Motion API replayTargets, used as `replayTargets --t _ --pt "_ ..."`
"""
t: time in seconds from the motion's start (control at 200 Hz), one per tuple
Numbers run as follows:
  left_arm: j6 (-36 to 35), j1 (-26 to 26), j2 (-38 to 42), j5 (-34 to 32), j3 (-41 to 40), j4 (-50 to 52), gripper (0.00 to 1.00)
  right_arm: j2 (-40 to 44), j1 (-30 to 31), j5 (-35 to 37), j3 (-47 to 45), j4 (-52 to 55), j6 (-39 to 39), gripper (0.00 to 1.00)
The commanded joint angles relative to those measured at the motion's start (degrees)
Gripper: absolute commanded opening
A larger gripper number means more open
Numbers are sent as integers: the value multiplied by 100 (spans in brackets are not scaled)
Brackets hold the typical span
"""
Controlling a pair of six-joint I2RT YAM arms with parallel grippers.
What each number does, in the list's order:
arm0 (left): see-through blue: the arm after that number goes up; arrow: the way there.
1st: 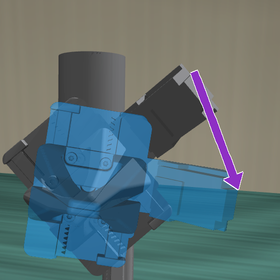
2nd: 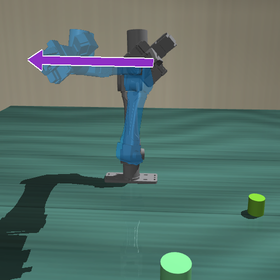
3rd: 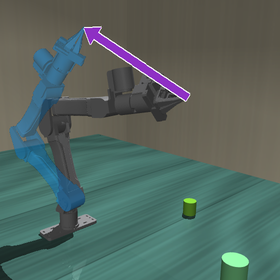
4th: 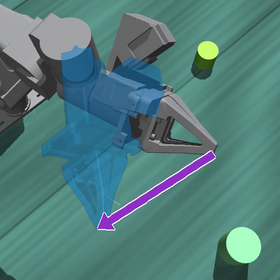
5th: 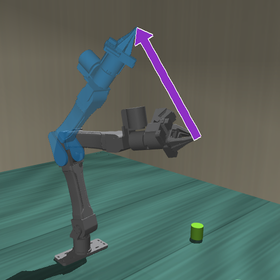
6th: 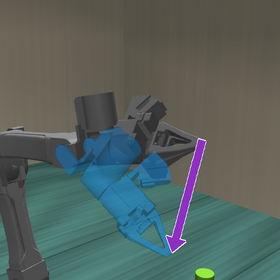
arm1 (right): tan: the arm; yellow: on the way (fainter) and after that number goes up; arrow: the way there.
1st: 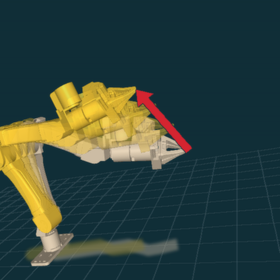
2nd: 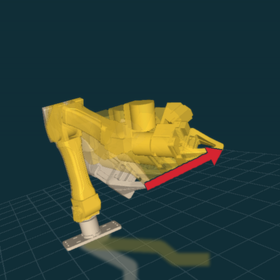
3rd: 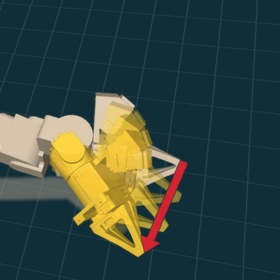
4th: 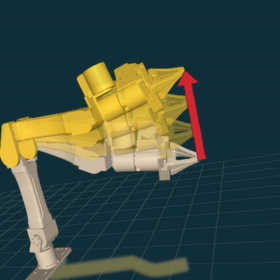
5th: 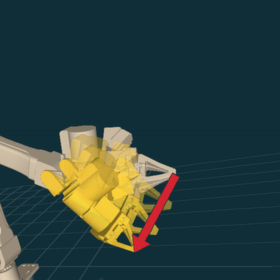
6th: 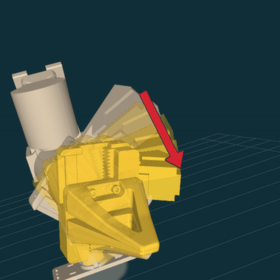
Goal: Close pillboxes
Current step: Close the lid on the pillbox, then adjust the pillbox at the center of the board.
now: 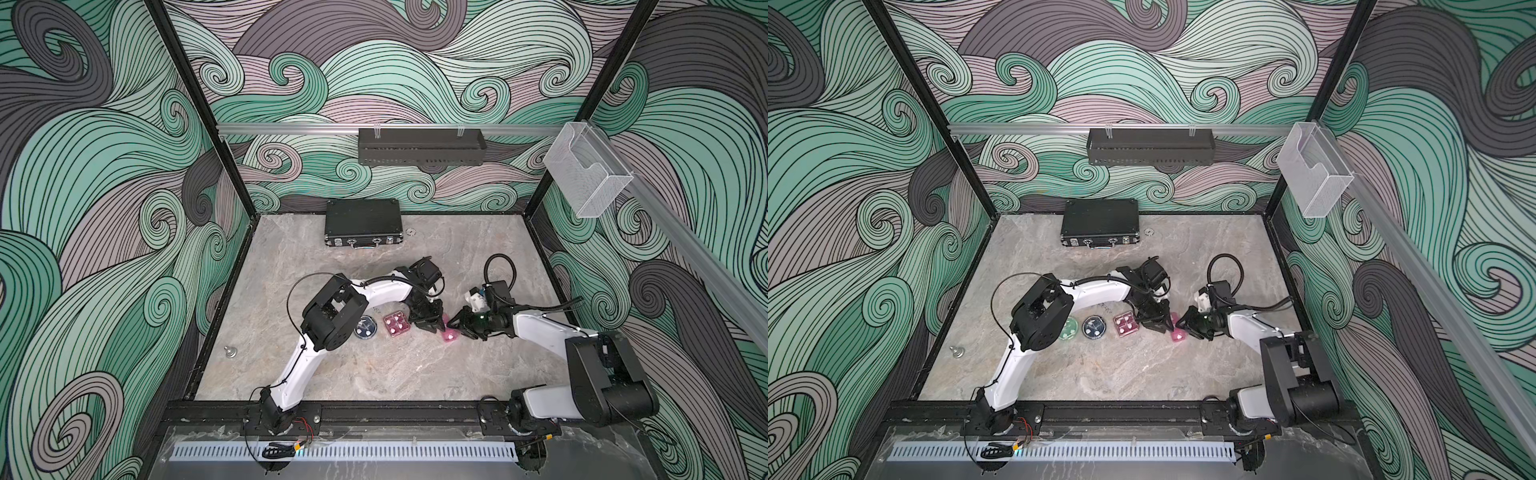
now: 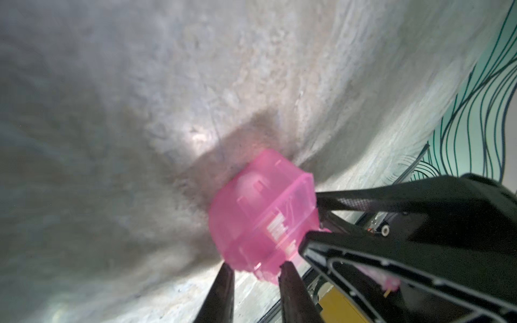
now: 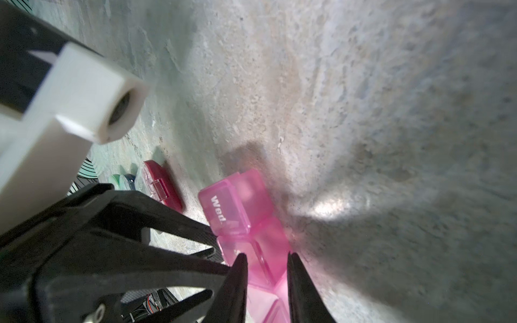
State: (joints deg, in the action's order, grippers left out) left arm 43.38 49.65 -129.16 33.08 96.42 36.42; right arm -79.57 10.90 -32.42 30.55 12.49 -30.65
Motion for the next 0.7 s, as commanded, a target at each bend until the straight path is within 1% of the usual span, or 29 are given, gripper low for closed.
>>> replayTargets --t 0.0,0.16,0.315,0.45,0.696 --pt "-162 10 -367 -693 186 730 29 231 31 39 199 258 9 31" --pt "-221 -17 -493 -680 412 794 31 545 20 113 311 481 11 41" --pt "-351 -47 -633 -742 723 960 31 828 10 248 405 686 -5 44" --pt "-417 -85 -720 -742 899 989 31 1190 -50 577 355 846 -42 44" --pt "-514 -165 -808 -724 1227 1038 31 1969 -345 1193 72 1285 -132 38"
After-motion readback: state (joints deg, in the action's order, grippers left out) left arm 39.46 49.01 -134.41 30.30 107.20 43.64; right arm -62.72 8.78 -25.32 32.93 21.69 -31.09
